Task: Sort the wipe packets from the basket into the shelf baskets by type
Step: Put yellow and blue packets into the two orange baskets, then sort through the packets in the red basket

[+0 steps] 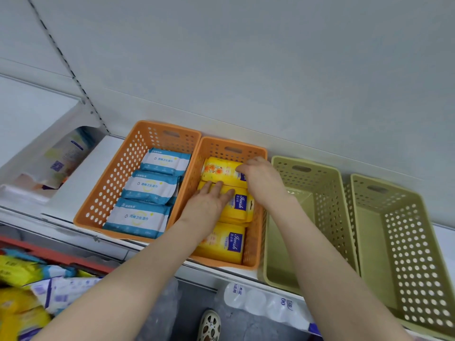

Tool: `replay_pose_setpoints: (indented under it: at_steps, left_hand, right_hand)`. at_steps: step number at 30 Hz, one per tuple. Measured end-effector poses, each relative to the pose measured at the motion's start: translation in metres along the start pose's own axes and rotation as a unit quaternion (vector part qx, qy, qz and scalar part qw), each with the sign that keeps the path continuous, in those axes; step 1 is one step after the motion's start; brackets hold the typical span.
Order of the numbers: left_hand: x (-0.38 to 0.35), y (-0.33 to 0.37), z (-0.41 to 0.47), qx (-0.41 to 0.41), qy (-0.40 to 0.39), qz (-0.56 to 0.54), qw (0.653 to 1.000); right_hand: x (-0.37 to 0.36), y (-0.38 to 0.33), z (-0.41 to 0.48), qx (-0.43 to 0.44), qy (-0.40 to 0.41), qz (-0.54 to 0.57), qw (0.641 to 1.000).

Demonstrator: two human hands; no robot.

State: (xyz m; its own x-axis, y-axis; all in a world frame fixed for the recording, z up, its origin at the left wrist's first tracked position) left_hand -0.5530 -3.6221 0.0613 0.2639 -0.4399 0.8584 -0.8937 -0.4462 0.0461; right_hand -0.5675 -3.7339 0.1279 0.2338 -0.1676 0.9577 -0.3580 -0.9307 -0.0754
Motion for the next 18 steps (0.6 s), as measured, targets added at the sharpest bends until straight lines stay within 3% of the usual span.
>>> replay_pose_setpoints:
  at_steps: [6,9,13,18]
  left_hand:
    - [0.021,-0.001,-0.016,-0.020,0.012,-0.048,0.999]
    - [0.051,-0.006,-0.049,-0.047,0.111,-0.107,0.987]
    - [0.073,-0.033,-0.122,-0.095,0.278,-0.183,0.938]
    - [0.034,-0.097,-0.204,-0.069,0.328,-0.245,0.910]
  right_hand:
    - [0.001,-0.003,-0.003,0.005,0.013,0.004,1.000]
    - [0.008,-0.010,-0.017,0.009,0.042,0.015,0.999]
    - [0.025,-0.035,-0.056,0.015,0.117,0.047,0.992]
    - [0.023,-0.114,-0.124,0.033,0.205,0.097,0.973]
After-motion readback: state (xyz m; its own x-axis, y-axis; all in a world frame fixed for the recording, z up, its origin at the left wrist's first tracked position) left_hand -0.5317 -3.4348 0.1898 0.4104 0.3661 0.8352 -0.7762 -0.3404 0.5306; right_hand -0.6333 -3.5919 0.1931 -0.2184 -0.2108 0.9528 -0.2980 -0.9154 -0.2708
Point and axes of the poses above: each hand's wrist, its own z-axis towards the middle knuckle, its own x-axis out of the back of the hand, y = z × x, the point moved 9 cm from there along z, towards the middle knuckle, and after that the axes turned 14 degrees about -y, right-handed, at the moved point
